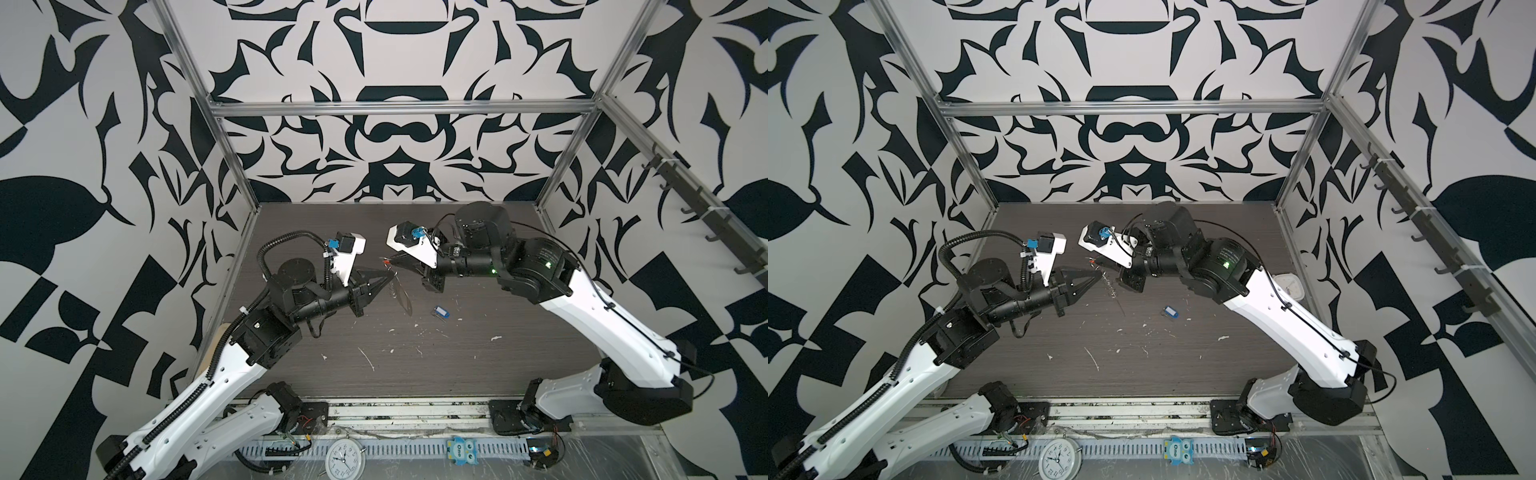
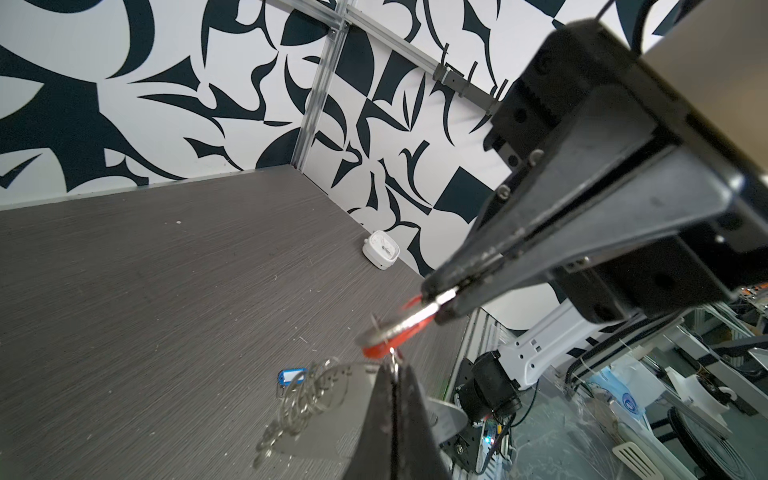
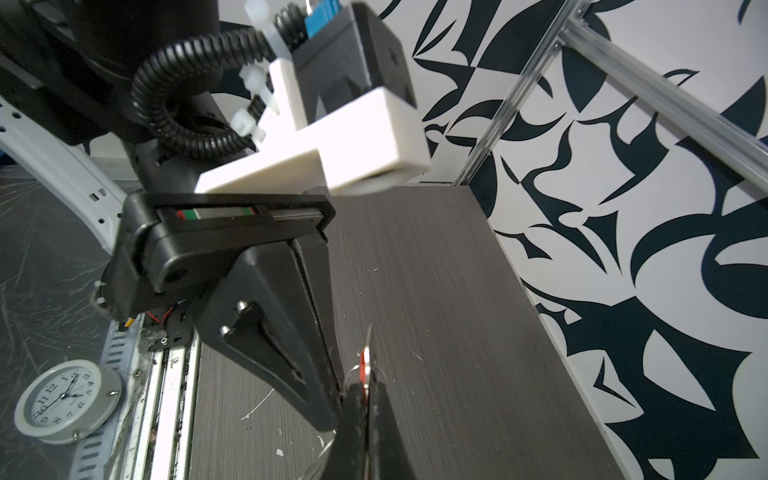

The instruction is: Remove the keys from the keyring

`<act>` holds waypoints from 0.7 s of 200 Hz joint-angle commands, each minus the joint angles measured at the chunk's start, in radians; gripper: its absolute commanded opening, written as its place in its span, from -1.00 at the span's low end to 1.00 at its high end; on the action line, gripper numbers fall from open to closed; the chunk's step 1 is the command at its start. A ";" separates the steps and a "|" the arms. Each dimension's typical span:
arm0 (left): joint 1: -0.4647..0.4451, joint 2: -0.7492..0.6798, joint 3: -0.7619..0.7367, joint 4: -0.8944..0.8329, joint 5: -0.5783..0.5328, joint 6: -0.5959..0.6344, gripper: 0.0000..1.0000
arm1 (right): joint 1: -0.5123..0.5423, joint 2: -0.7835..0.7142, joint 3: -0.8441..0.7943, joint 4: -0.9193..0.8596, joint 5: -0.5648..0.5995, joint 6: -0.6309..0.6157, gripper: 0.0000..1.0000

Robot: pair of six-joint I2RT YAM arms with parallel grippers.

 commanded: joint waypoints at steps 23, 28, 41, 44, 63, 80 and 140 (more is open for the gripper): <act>-0.026 -0.018 -0.065 -0.037 0.207 0.006 -1.00 | -0.013 0.046 0.158 0.227 -0.086 -0.018 -1.00; -0.024 -0.021 -0.068 -0.031 0.204 0.000 -1.00 | -0.013 0.050 0.160 0.223 -0.084 -0.018 -1.00; -0.025 -0.027 -0.072 -0.018 0.199 -0.009 -1.00 | -0.012 0.056 0.166 0.221 -0.097 -0.009 -1.00; -0.026 -0.029 -0.076 -0.013 0.198 -0.012 -1.00 | -0.013 0.058 0.167 0.221 -0.097 -0.008 -1.00; -0.025 -0.041 -0.085 0.004 0.183 -0.020 -1.00 | -0.012 0.068 0.166 0.222 -0.097 0.001 -1.00; -0.025 -0.055 -0.096 0.032 0.182 -0.032 -1.00 | -0.013 0.077 0.174 0.219 -0.104 0.009 -1.00; -0.025 -0.063 -0.124 0.144 0.253 -0.064 -1.00 | -0.012 0.118 0.255 0.180 -0.140 0.020 -1.00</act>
